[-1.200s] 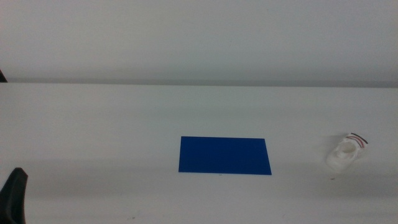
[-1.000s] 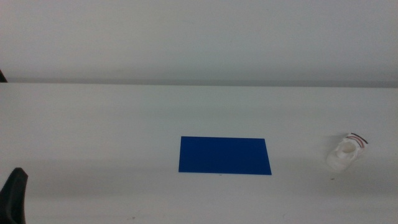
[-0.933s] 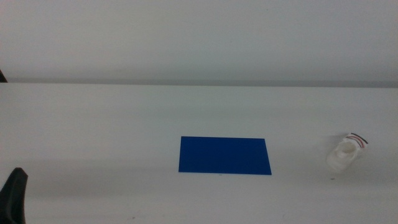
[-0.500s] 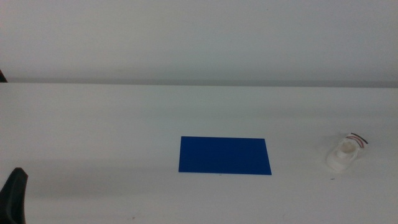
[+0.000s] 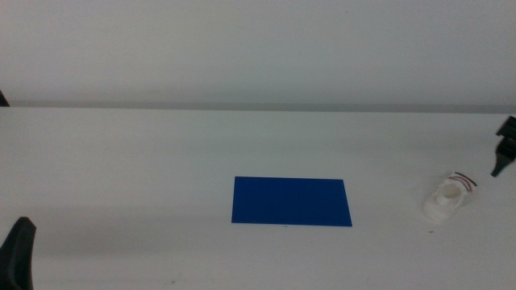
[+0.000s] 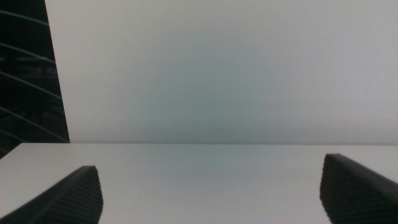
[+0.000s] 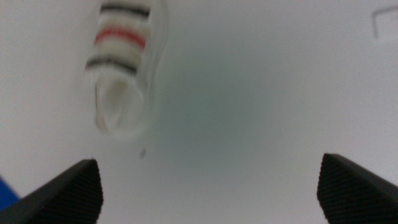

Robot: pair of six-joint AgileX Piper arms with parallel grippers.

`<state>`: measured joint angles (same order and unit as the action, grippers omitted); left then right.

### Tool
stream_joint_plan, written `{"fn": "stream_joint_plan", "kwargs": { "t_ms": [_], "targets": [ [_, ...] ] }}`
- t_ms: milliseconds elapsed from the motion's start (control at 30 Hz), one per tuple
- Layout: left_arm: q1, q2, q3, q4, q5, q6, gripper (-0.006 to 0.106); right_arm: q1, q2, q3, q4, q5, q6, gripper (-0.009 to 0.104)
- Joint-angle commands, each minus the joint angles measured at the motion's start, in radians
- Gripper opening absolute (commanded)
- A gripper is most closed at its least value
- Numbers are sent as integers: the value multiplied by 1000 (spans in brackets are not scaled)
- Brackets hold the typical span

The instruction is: Use one arm to grab the shoe from the table and place it on the mat.

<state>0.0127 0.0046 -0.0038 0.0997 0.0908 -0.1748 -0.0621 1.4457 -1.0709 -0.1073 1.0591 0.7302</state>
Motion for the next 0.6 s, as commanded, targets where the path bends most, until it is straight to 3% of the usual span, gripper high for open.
{"fn": "stream_joint_plan", "kwargs": {
  "t_ms": [0, 233, 400, 567],
  "targets": [
    [-2, -41, 43, -2, -11, -6, 94, -8, 93, -70, -25, -11, 33, 92],
    [-2, -41, 43, -2, -11, -6, 94, 3, 278, -183, -8, -56, -27, 92],
    [-2, -41, 43, -2, -11, -6, 94, 3, 361, -201, 59, -153, -32, 92],
    [-2, -41, 43, -2, -11, -6, 94, 9, 406, -201, 84, -192, 1, 92]
  ]
}}
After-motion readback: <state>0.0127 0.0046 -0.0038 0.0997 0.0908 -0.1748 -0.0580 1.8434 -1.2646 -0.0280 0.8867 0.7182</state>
